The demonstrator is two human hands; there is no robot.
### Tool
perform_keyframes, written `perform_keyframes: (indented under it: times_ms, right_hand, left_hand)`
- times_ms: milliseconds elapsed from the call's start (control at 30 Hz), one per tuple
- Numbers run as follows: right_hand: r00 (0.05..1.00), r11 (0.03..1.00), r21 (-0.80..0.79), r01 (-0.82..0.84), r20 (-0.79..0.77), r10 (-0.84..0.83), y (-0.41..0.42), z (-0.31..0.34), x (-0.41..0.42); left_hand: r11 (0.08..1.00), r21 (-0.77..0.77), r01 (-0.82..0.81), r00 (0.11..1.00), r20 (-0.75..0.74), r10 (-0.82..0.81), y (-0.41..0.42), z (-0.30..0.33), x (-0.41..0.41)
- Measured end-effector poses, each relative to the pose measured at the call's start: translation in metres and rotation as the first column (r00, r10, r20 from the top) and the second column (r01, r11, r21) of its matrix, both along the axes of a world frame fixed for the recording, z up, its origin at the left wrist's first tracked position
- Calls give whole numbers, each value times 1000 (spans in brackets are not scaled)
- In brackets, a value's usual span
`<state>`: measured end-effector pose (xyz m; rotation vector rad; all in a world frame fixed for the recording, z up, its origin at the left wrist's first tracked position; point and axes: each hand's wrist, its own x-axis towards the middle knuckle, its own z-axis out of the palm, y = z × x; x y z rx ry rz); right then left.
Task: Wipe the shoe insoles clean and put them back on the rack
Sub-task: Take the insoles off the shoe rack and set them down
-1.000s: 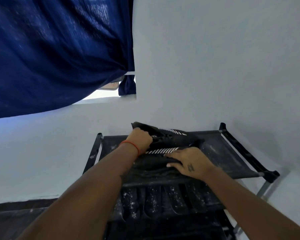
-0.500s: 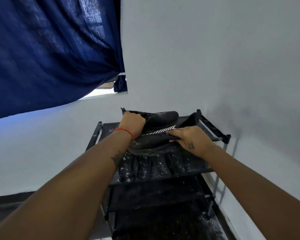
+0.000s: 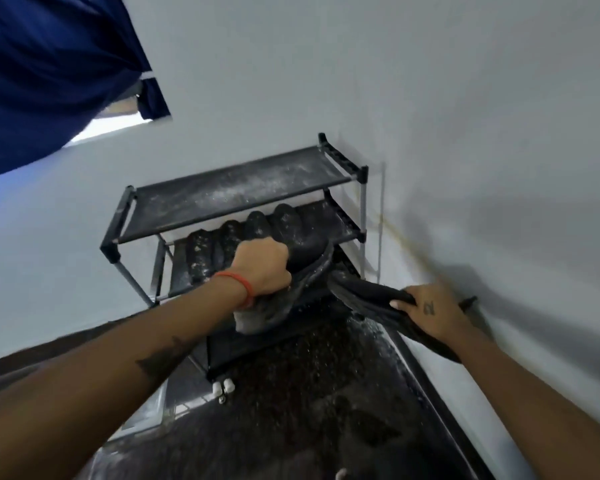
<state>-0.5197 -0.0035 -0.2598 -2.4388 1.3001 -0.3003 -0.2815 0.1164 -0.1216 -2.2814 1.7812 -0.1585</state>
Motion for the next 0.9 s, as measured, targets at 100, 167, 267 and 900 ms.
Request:
perform_keyframes:
  times_ms: [100,167,267,900]
  right_hand:
    - [989,979,145,142,10,-145,5,-58,-8]
    - [979,964,174,200,-14,-201,6,-95,-7]
    - [970,947,211,243,-28,-243,1,-142,-3]
    - [885,948,235,213,-457,-86,-9,-307,34]
  left_hand:
    - [996,84,-36,986,-159,49,-14,-65,-23]
    - [987,139,-86,958,-261,120,-25,-115,-35]
    - [969,208,-131,904,-377,203,-41,-191,-52]
    - [916,395,-73,791,-536,294,-69,-430,-116]
